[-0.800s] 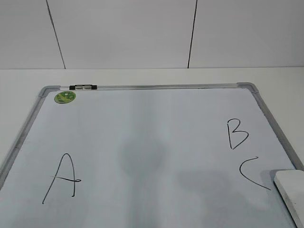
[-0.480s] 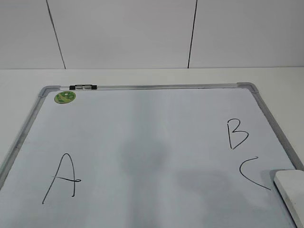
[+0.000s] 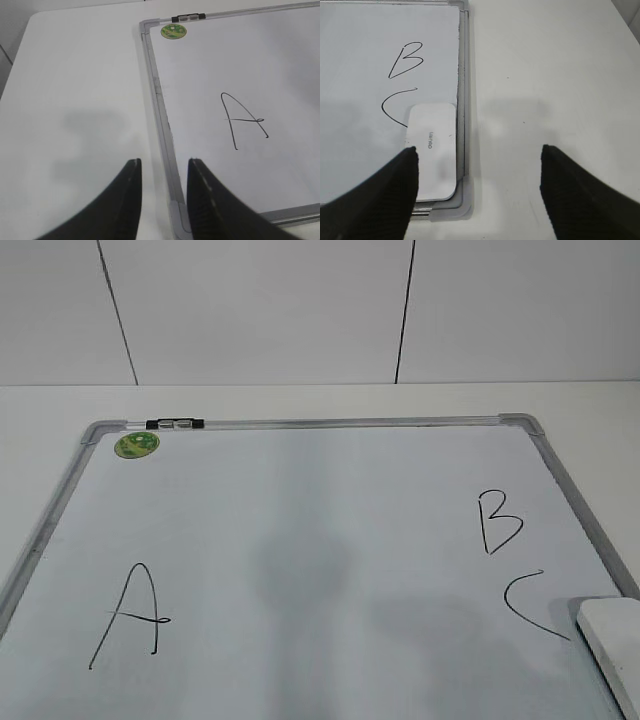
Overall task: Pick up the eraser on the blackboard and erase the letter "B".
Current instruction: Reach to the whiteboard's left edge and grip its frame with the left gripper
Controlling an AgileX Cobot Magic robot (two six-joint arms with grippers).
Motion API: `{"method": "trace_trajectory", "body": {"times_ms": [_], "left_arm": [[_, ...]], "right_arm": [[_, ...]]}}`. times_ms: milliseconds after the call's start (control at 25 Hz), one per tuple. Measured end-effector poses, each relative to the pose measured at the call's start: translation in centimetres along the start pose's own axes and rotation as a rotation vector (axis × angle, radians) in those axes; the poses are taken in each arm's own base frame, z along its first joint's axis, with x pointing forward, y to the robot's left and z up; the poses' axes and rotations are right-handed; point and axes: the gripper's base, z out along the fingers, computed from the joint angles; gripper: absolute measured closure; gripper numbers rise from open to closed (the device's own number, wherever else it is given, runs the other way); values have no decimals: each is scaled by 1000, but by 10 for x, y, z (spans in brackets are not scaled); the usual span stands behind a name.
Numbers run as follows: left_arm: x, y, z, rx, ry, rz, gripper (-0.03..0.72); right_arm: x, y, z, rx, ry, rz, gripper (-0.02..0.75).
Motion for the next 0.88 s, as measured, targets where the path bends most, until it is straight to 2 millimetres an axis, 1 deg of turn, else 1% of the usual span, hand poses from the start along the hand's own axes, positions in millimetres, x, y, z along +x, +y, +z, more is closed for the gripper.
{"method": "trace_trajectory", "body": {"times_ms": [200, 320, 440, 560, 680, 800, 880], "left_arm": [[0, 0, 0, 0, 0, 0, 453], [0, 0, 0, 0, 0, 0, 452], [-2, 0, 3, 2, 41, -3, 450], [-16, 1, 11, 7, 131, -9, 450], [-35, 3, 23, 10, 236, -31, 449], [-55, 5, 38, 11, 337, -61, 450], [-67, 7, 54, 12, 417, -74, 449]], "right_arm": [[-1, 2, -7, -31, 45, 14, 153], [-5, 4, -3, -52, 134, 37, 153], [-14, 6, 7, -77, 223, 67, 153], [-22, 9, 19, -95, 318, 88, 153], [-32, 11, 31, -110, 403, 102, 153], [-38, 12, 45, -112, 489, 120, 153], [-42, 13, 54, -115, 548, 131, 153]]}}
